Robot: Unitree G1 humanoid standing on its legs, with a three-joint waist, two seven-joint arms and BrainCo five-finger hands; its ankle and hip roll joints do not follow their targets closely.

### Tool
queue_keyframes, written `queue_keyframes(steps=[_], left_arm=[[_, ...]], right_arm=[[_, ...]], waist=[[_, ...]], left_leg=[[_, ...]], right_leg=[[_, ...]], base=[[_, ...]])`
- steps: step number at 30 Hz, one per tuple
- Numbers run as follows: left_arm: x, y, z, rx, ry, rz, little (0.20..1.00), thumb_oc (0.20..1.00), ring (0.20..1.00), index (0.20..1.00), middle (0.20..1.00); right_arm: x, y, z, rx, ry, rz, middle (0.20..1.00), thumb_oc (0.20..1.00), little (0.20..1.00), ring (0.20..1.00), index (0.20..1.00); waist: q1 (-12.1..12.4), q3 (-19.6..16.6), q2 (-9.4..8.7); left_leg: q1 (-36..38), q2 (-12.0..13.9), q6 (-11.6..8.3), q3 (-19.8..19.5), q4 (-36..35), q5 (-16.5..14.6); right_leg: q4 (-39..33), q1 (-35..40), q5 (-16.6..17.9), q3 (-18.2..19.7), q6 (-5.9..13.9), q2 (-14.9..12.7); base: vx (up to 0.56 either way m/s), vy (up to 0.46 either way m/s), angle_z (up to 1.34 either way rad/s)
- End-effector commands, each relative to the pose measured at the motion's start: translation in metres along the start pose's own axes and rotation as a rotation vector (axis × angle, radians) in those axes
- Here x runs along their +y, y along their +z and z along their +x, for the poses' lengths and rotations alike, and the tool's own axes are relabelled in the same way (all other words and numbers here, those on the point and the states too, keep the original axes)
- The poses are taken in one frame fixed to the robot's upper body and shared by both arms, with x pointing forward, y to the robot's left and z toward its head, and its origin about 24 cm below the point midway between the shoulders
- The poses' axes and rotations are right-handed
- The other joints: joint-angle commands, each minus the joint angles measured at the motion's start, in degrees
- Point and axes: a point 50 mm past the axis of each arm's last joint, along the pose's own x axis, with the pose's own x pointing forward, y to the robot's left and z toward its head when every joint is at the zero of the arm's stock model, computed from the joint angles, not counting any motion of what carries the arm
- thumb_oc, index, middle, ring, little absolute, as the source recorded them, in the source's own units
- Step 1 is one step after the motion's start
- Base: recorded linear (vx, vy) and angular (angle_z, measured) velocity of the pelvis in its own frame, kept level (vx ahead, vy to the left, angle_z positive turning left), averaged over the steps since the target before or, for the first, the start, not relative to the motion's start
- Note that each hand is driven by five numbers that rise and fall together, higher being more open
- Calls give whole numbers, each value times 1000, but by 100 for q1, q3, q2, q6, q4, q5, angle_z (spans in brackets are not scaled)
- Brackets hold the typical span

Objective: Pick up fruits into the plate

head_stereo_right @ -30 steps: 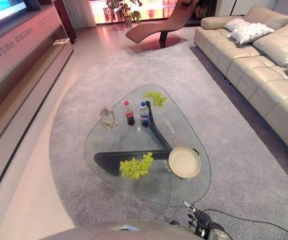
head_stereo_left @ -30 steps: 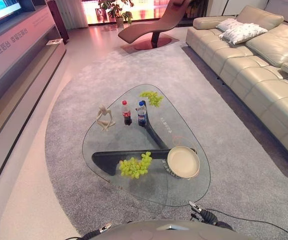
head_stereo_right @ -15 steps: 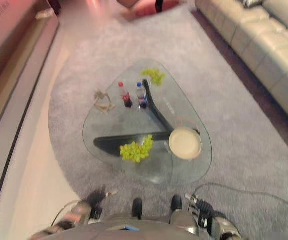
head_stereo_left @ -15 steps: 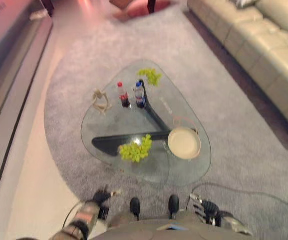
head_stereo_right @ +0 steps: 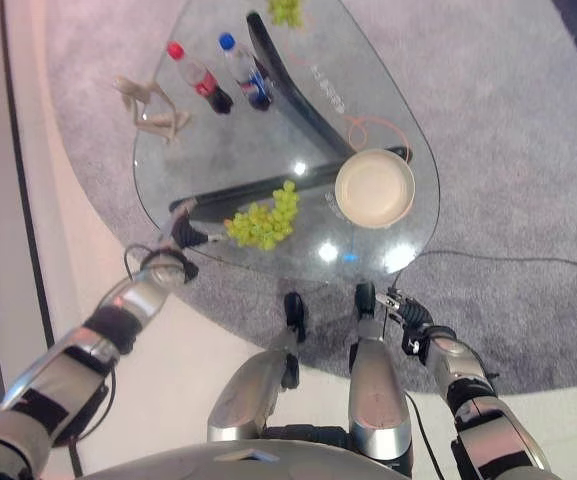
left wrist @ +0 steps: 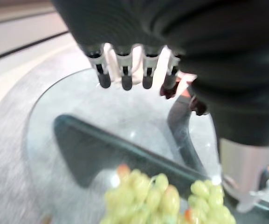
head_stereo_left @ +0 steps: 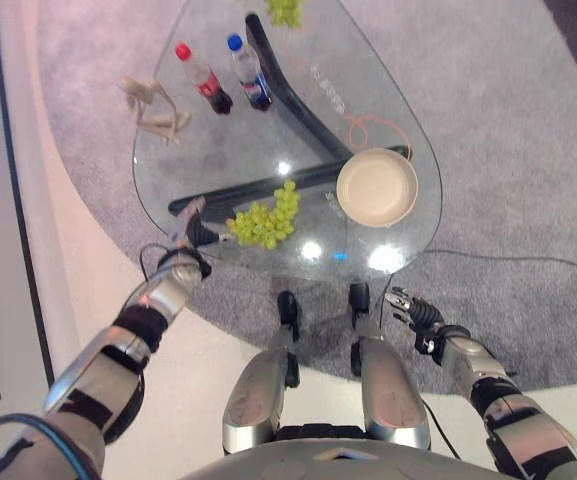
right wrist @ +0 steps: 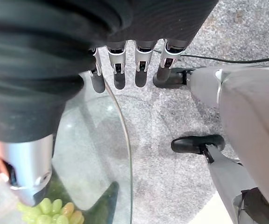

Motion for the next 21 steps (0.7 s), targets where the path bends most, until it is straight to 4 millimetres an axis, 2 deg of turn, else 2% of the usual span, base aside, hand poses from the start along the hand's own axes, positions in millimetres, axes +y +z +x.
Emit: queue_keyframes(steps=[1, 3, 8, 9, 13, 21], left_arm=[[43, 20, 22, -14, 148, 129, 1000, 1000, 1000, 1000, 1000], [60, 30, 30, -1, 177, 174, 1000, 1000, 1000, 1000, 1000], [72, 38, 38, 22, 205, 224, 1000, 1000, 1000, 1000, 1000], [77, 42, 41, 35, 211, 248, 1000, 1000, 1000, 1000, 1000], [86, 44, 45, 75, 227, 302, 1000, 1000, 1000, 1000, 1000], [94, 41, 48, 147, 227, 326, 1000, 1000, 1000, 1000, 1000]], right_arm=[[16, 20, 4, -88, 65, 22, 1000, 1000, 1000, 1000, 1000], [24, 28, 6, -124, 96, 51, 1000, 1000, 1000, 1000, 1000], [34, 38, 8, -171, 133, 68, 1000, 1000, 1000, 1000, 1000], [40, 42, 9, -193, 155, 76, 1000, 1000, 1000, 1000, 1000], [54, 50, 10, -235, 212, 123, 1000, 1000, 1000, 1000, 1000], [65, 64, 10, -297, 260, 183, 1000, 1000, 1000, 1000, 1000]], waist=[[-166, -43, -316], [-227, -43, -380], [-285, -43, -479], [-305, -43, -546], [-373, -43, -698], [-452, -43, -814]], left_leg=[[-707, -427, 220, -118, 956, -593], [-1048, -428, 219, -33, 1140, -607], [-1520, -452, 234, 38, 1407, -647], [-1747, -454, 242, 94, 1533, -670], [-2178, -415, 234, 182, 1740, -720], [-2735, -359, 198, 271, 1943, -707]], right_leg=[[1346, -917, -621, 198, 156, -149], [1511, -1262, -621, 235, 169, -120], [1747, -1732, -627, 286, 185, -98], [1838, -1952, -619, 305, 200, -94], [1991, -2361, -618, 377, 226, -26], [2099, -2864, -566, 425, 238, 52]], base=[[-51, -22, -14], [-34, -46, -18], [-27, -27, -7], [-55, -51, -6], [-59, -44, -8], [-28, -15, -7]])
